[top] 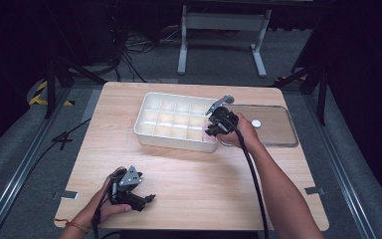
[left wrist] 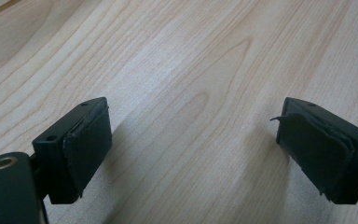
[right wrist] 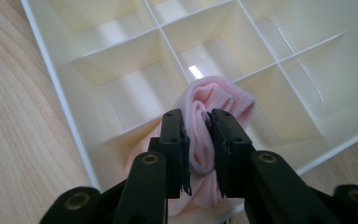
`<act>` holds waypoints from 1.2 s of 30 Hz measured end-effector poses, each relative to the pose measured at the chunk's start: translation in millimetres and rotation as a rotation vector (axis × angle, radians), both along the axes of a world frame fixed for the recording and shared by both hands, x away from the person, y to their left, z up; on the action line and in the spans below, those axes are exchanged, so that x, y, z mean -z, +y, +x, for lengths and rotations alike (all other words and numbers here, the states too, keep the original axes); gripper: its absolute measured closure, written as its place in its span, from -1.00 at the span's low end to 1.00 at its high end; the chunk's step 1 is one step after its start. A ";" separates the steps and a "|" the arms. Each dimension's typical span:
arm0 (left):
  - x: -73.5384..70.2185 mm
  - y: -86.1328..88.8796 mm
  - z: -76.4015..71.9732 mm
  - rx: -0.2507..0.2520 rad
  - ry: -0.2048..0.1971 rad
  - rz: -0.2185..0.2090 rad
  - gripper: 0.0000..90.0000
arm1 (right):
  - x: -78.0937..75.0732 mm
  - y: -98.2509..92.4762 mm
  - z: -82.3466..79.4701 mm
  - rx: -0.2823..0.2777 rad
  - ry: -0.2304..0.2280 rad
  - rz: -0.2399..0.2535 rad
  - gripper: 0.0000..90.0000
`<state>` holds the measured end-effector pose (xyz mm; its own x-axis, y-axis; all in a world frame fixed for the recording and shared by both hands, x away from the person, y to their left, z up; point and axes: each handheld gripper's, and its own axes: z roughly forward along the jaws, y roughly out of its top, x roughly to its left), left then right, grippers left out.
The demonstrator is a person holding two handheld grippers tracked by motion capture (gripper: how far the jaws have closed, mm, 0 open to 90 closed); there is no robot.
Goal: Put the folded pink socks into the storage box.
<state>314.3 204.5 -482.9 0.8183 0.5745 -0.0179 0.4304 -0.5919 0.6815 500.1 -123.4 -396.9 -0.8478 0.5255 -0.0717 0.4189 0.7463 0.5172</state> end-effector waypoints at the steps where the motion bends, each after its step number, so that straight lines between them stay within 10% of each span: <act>1: 0.0 0.0 0.0 0.000 0.000 0.000 -0.77 | 0.1 0.3 -0.4 -0.010 -0.001 -0.011 0.71; 19: 0.4 0.0 0.3 0.002 -0.007 0.001 -0.77 | 21.0 14.6 3.0 -0.062 0.061 -0.156 0.80; 36: 0.4 0.0 0.3 0.002 -0.006 0.001 -0.77 | 24.5 14.8 14.0 -0.074 0.141 -0.156 0.81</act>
<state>314.6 204.6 -483.3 0.8198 0.5725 -0.0122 0.4246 -0.5935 0.6837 514.1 -108.6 -421.5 -0.8911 0.4531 -0.0255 0.4197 0.8441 0.3337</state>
